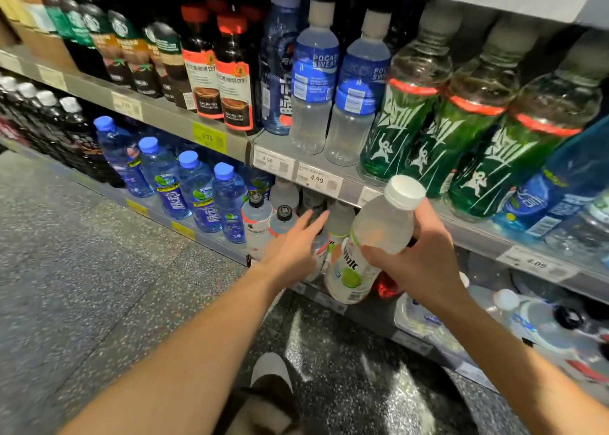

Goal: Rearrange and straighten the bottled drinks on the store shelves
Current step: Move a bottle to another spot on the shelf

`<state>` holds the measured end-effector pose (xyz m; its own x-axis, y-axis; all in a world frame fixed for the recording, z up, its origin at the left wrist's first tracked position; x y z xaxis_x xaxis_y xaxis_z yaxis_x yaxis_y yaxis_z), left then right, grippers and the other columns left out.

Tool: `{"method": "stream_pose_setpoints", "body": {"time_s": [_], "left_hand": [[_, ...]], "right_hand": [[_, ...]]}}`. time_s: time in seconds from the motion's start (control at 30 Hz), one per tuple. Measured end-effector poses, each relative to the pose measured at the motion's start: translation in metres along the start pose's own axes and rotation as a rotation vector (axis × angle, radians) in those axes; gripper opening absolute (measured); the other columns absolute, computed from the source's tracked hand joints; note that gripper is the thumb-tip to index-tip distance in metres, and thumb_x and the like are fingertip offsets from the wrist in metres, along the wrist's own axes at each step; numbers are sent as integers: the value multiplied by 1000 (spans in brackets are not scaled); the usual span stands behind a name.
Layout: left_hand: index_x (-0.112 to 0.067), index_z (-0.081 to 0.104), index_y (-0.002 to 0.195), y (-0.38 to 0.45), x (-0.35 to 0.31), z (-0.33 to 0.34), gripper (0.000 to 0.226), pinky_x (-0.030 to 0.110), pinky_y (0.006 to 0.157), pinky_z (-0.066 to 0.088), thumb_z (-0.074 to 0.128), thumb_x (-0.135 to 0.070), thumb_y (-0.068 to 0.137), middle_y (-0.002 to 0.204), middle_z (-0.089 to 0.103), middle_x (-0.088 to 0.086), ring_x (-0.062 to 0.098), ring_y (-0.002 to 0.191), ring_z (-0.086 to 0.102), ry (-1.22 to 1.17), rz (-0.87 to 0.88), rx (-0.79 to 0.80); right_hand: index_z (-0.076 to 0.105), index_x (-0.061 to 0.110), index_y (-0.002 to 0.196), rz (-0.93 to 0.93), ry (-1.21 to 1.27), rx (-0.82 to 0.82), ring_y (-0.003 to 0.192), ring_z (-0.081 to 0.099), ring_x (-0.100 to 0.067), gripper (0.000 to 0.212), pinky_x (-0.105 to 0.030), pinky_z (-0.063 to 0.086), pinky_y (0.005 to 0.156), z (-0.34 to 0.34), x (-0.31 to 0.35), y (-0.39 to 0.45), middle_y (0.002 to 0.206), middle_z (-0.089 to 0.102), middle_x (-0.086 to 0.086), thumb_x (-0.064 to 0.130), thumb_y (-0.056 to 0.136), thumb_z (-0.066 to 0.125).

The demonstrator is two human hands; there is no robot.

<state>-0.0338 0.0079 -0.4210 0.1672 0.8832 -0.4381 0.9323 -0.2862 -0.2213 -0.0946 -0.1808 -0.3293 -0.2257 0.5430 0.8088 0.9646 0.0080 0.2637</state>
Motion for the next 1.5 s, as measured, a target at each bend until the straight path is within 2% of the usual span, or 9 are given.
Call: {"method": "stream_pose_setpoints", "body": {"time_s": [0.17, 0.47, 0.6, 0.77, 0.93, 1.1, 1.23, 1.37, 1.5], "left_hand": [[-27, 39, 134, 20, -1, 10, 43, 48, 81, 50, 57, -27, 95, 134, 42, 1, 34, 115, 57, 5, 10, -112], [-8, 58, 95, 17, -5, -2, 10, 51, 80, 48, 62, -15, 89, 105, 52, 13, 41, 96, 57, 90, 51, -93], [-11, 59, 94, 3, 4, -13, 11, 50, 81, 48, 65, -12, 85, 105, 53, 10, 39, 96, 58, 70, 103, -91], [-17, 58, 107, -31, 15, -40, 26, 37, 70, 43, 65, -37, 91, 109, 55, 2, 28, 100, 58, 186, 151, -168], [-14, 57, 104, -54, 34, -47, 28, 44, 81, 47, 65, -37, 92, 104, 55, 3, 28, 100, 56, 36, 167, -136], [-15, 57, 102, -64, 52, -52, 25, 47, 83, 47, 67, -35, 90, 105, 56, 4, 30, 101, 58, -30, 144, -186], [-14, 58, 101, -66, 61, -54, 25, 48, 84, 48, 69, -32, 88, 107, 56, 3, 30, 103, 58, -84, 148, -221], [-13, 60, 102, -64, 59, -57, 20, 47, 86, 46, 68, -28, 90, 105, 55, 2, 27, 101, 57, -135, 136, -243], [-17, 60, 101, -64, 58, -59, 17, 46, 83, 46, 67, -28, 91, 99, 52, -1, 26, 95, 56, -168, 121, -269]], "right_hand": [[50, 28, 112, 94, 11, 6, 94, 63, -6, 67, -27, 55, 69, -1, -11, 5, 102, 65, 11, 41, 54, 80], [46, 47, 110, 170, 93, 47, 97, 59, 11, 72, -24, 51, 78, 7, -29, -3, 106, 58, 28, 19, 60, 90], [45, 44, 115, 160, 101, 79, 101, 58, 5, 75, -27, 52, 83, 14, -27, -2, 109, 57, 27, 18, 61, 91], [42, 43, 114, 121, 80, 136, 99, 57, 5, 75, -21, 51, 79, 28, -24, 5, 106, 55, 29, 19, 63, 90], [44, 47, 109, 37, 3, 199, 92, 62, 4, 70, -18, 53, 75, 48, -25, 18, 100, 62, 23, 20, 64, 91], [56, 15, 122, -121, -103, 187, 92, 55, 3, 74, -1, 41, 77, 79, -38, 31, 99, 60, 17, 16, 58, 95], [57, 15, 117, -174, -253, 193, 85, 65, -26, 72, -42, 56, 74, 99, -56, 41, 94, 68, -4, 27, 55, 93], [55, 21, 113, -102, -316, 218, 84, 65, -27, 66, -45, 55, 72, 109, -69, 46, 92, 68, 0, 38, 56, 85], [57, 29, 115, -15, -356, 259, 104, 59, -18, 75, -47, 47, 93, 117, -80, 48, 109, 60, 13, 31, 48, 92]]}}
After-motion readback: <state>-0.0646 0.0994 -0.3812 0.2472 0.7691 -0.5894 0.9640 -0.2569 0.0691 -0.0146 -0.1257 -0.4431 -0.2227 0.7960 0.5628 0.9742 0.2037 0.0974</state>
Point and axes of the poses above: each hand's wrist, its own y-axis towards the middle knuckle, its own z-axis out of the palm, x = y × z, the point moved 2 cm from there along y, towards the middle knuckle
